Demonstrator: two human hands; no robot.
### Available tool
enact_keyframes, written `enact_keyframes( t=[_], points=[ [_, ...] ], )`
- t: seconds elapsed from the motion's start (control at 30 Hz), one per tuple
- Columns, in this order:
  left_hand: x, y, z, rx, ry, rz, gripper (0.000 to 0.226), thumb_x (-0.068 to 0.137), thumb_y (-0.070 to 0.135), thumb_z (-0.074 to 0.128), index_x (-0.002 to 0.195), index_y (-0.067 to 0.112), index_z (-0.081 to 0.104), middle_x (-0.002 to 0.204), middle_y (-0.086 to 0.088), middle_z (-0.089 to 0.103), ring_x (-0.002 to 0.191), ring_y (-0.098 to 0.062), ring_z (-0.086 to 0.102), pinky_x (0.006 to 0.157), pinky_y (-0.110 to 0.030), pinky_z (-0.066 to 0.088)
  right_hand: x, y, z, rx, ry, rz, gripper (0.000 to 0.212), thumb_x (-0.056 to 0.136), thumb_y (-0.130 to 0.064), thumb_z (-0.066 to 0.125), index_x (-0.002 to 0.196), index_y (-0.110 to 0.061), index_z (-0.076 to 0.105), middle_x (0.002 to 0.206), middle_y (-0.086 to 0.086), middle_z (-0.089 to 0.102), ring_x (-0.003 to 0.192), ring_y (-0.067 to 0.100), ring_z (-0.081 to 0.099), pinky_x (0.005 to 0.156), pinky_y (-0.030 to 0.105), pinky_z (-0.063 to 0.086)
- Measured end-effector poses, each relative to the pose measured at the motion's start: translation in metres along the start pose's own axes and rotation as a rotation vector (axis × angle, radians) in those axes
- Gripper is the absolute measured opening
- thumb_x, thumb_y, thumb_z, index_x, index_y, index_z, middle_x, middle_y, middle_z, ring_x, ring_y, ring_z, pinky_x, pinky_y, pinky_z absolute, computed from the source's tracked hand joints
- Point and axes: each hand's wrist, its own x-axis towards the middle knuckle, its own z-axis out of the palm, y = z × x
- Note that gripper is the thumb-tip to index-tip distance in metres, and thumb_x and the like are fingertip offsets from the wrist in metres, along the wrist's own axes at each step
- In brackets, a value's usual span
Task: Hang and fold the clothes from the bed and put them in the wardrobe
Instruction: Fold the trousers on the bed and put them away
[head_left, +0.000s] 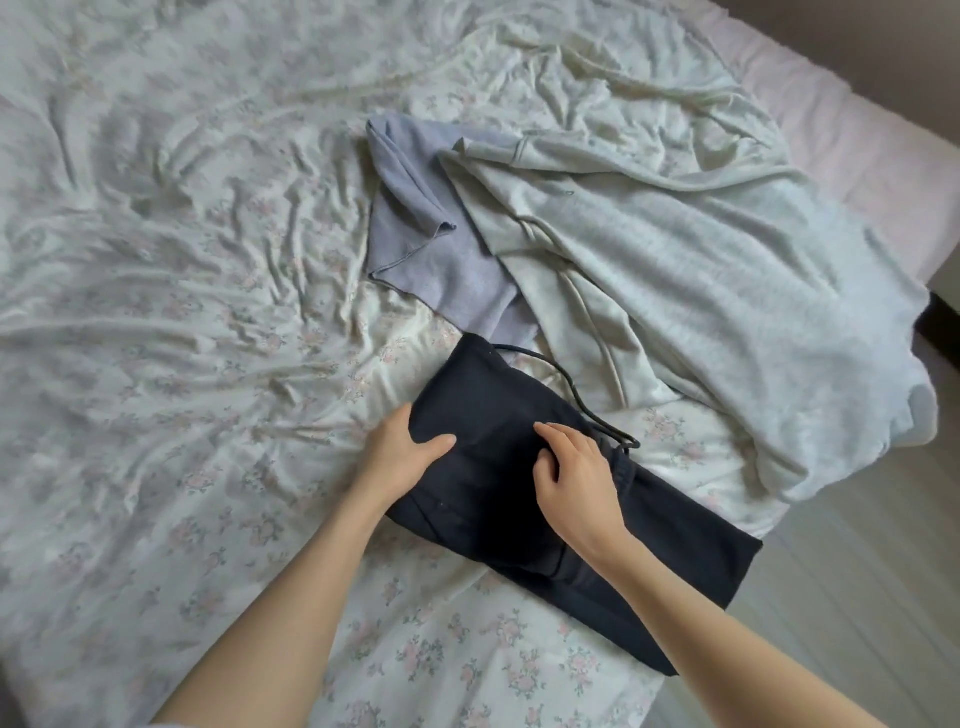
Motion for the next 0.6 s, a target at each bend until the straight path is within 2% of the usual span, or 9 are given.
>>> enact_keyframes(
  t=[0.13, 0.23, 0.3, 0.43, 0.53, 0.6],
  points=[
    [-0.021, 0.035, -0.01, -0.009, 0.049, 0.176, 0.024, 0.084, 0.026, 0.067, 0.107, 0.019, 0.063, 0.095, 0.01, 0.069, 0.089, -0.009, 0.064, 0.079, -0.03, 0.054, 0.002, -0.029, -0.019, 0.11, -0.015, 0.037, 0.042, 0.096, -0.016, 0.038, 0.137, -0.016, 0.047, 0.138, -0.002, 0.048, 0.126, 0.017, 0.043, 0.102, 0.024, 0.033],
    [-0.033, 0.052, -0.029, -0.009, 0.09, 0.247, 0.017, 0.085, 0.023, 0.067, 0.101, 0.017, 0.064, 0.09, 0.008, 0.069, 0.086, -0.011, 0.065, 0.078, -0.03, 0.053, 0.005, -0.062, -0.034, 0.183, -0.026, -0.017, 0.043, 0.096, -0.016, 0.037, 0.138, -0.017, 0.045, 0.139, -0.003, 0.048, 0.128, 0.016, 0.042, 0.103, 0.024, 0.032],
    [-0.035, 0.058, -0.049, -0.023, 0.126, 0.246, 0.015, 0.085, 0.02, 0.067, 0.1, 0.018, 0.064, 0.089, 0.009, 0.069, 0.087, -0.012, 0.065, 0.08, -0.031, 0.053, 0.01, -0.085, -0.042, 0.235, -0.055, -0.059, 0.044, 0.096, -0.016, 0.037, 0.14, -0.018, 0.044, 0.14, -0.003, 0.048, 0.13, 0.015, 0.041, 0.106, 0.024, 0.033],
    [-0.03, 0.053, -0.111, -0.074, 0.247, 0.175, 0.018, 0.085, 0.022, 0.069, 0.102, 0.02, 0.065, 0.094, 0.005, 0.07, 0.09, -0.017, 0.066, 0.085, -0.043, 0.054, 0.019, -0.123, -0.047, 0.284, -0.16, -0.139, 0.046, 0.096, -0.016, 0.036, 0.141, -0.019, 0.042, 0.139, -0.002, 0.05, 0.129, 0.015, 0.044, 0.107, 0.027, 0.034],
    [-0.026, 0.047, -0.156, 0.054, 0.377, 0.155, 0.016, 0.087, 0.026, 0.066, 0.101, 0.02, 0.063, 0.092, 0.005, 0.068, 0.09, -0.02, 0.064, 0.081, -0.039, 0.053, 0.021, -0.141, -0.04, 0.356, -0.281, -0.116, 0.045, 0.097, -0.017, 0.036, 0.142, -0.019, 0.041, 0.132, -0.001, 0.056, 0.12, 0.014, 0.053, 0.096, 0.019, 0.039],
    [-0.025, 0.043, -0.17, 0.223, 0.429, 0.157, 0.016, 0.088, 0.034, 0.062, 0.101, 0.025, 0.06, 0.087, 0.008, 0.065, 0.088, -0.021, 0.062, 0.076, -0.037, 0.051, 0.023, -0.146, -0.032, 0.415, -0.362, -0.066, 0.044, 0.099, -0.018, 0.036, 0.143, -0.019, 0.039, 0.131, 0.002, 0.058, 0.12, 0.017, 0.054, 0.093, 0.019, 0.041]
  ],
)
